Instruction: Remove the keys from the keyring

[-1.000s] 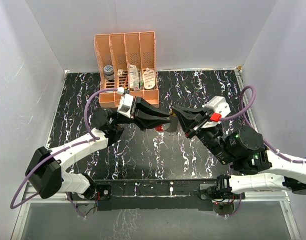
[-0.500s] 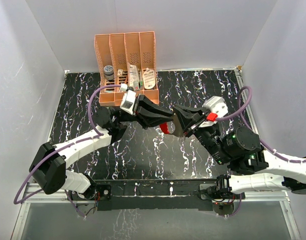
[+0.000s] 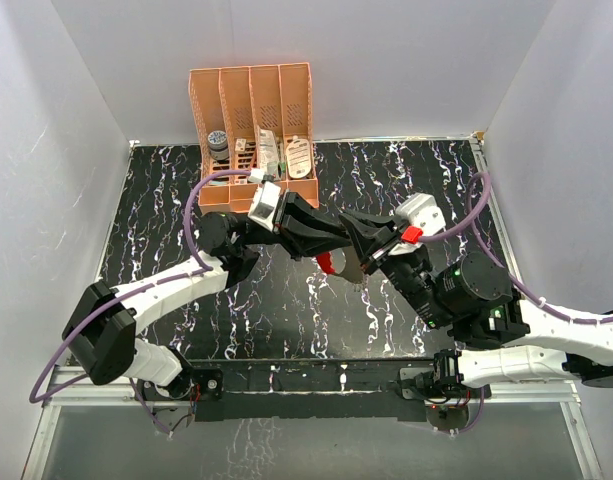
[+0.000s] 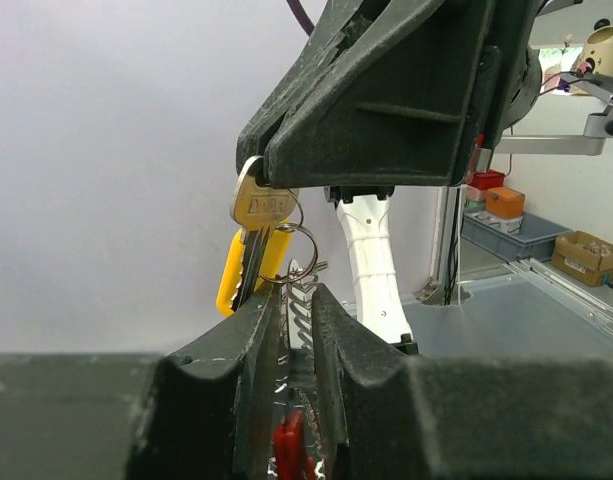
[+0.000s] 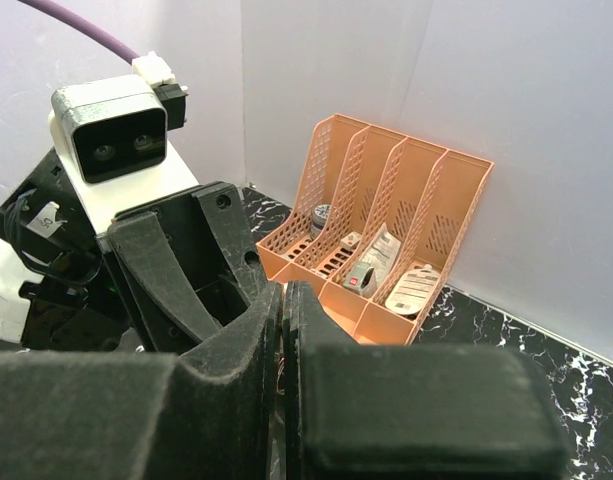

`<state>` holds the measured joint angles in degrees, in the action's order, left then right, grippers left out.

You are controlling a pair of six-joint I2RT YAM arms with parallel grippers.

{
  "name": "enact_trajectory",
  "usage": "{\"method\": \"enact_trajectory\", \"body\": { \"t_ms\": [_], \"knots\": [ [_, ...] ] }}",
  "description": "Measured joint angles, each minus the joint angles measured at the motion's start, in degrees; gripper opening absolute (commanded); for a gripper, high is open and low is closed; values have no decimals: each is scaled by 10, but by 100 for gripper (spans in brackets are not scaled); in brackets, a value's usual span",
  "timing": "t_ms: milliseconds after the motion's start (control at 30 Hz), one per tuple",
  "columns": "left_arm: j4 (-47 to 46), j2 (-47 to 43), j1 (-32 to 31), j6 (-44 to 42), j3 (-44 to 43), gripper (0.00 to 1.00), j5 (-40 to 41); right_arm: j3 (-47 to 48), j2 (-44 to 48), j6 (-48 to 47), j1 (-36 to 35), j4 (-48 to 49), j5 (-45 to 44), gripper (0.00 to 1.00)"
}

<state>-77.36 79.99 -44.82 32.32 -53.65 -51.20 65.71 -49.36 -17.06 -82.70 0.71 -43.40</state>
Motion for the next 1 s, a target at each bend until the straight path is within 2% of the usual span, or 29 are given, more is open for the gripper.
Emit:
{"method": "enact_trajectory", "body": {
  "t_ms": [500, 567, 667, 800, 1000],
  "knots": [
    [29, 2, -11, -39, 0, 20, 28, 0, -5, -7, 3, 0, 1, 0],
    [28, 2, -11, -42, 0, 16, 35, 0, -5, -7, 3, 1, 1, 0],
    [29, 2, -12, -44, 2, 0, 55, 0, -5, -6, 3, 4, 0, 0],
    [61, -6, -14, -65, 2, 0, 87, 0, -4, -6, 3, 4, 0, 0],
    [167, -50, -15, -137, 2, 0, 130, -13, 10, -7, 4, 5, 2, 0]
  ]
}}
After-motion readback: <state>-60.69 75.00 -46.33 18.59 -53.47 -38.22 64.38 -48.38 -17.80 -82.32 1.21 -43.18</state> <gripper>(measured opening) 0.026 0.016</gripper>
